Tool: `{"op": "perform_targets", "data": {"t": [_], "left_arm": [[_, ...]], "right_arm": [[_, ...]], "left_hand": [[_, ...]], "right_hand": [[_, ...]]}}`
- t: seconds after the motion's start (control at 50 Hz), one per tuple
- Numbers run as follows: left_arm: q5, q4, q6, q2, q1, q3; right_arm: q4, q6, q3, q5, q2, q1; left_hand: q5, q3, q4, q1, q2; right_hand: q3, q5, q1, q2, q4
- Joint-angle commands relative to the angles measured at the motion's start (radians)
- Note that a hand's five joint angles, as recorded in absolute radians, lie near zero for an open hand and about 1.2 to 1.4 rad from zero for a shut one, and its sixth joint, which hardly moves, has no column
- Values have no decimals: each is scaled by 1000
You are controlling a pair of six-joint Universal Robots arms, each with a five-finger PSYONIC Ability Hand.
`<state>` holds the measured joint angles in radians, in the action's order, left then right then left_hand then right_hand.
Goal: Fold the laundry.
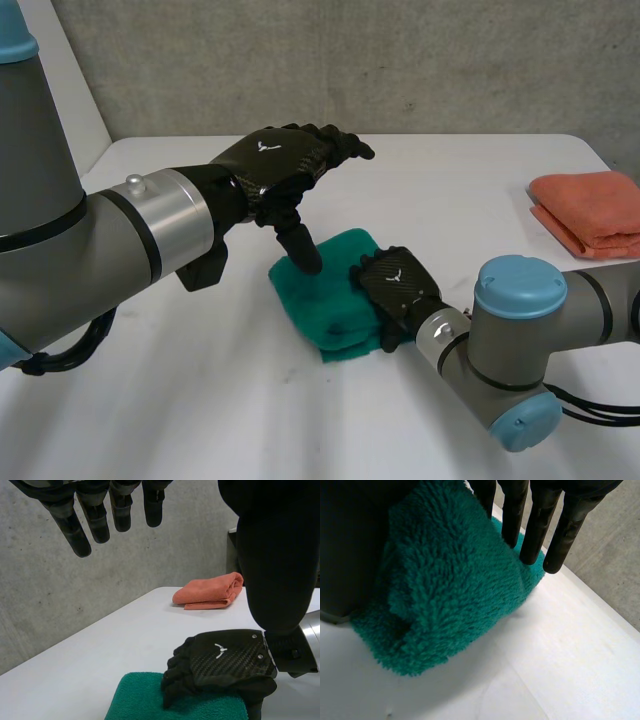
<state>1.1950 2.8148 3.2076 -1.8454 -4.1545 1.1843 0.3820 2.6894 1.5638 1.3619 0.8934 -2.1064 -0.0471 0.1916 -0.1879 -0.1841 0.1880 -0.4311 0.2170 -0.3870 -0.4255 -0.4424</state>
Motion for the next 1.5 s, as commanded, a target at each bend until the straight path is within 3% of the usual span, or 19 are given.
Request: {"op": "perform_targets", "data": {"t": [0.02,0.3,0.44,0.64,0.82,0.98,1.08,1.16,1.38,1.5], "left_arm": [[2,0,0,0,-1,0],[2,0,0,0,-1,0],[-2,2,-24,0,-3,0],[-2,8,-37,0,-7,0],[-2,8,-37,0,-9,0],[0,8,-37,0,-9,0],[0,8,-37,0,-9,0],[0,8,-37,-2,-10,1],[0,8,-37,-3,-13,0],[0,9,-38,-5,-16,1]], "right_arm": [[3,3,-40,0,-7,-13],[-3,1,-108,6,-56,-30],[-5,3,-133,8,-77,-37],[-28,1,-154,6,-25,-9],[-126,-118,-183,-40,-4,276],[-156,-312,-235,-208,-30,480],[-222,-318,-345,-320,-47,531],[-249,-292,-463,-348,-71,548],[-166,84,-1008,-299,-246,572],[-157,129,-1208,-302,-350,617]], "left_hand": [[-4,34,-37,-41,37],[-4,34,-37,-41,37],[-4,34,-37,-41,37],[-4,34,-37,-41,37],[-4,34,-37,-41,37],[-4,34,-37,-41,37],[-4,34,-37,-41,37],[-4,34,-37,-41,37],[-4,34,-37,-41,37],[-4,34,-37,-41,37]], "right_hand": [[-115,154,-159,-120,-103],[-200,239,-244,-205,-188],[-948,987,-992,-953,-936],[-965,1005,-1009,-971,-954],[-965,1005,-1009,-971,-954],[-965,1005,-1009,-971,-954],[-965,1005,-1009,-971,-954],[-965,1005,-1009,-971,-954],[-965,1005,-1009,-971,-954],[-965,1005,-1009,-971,-954]]}}
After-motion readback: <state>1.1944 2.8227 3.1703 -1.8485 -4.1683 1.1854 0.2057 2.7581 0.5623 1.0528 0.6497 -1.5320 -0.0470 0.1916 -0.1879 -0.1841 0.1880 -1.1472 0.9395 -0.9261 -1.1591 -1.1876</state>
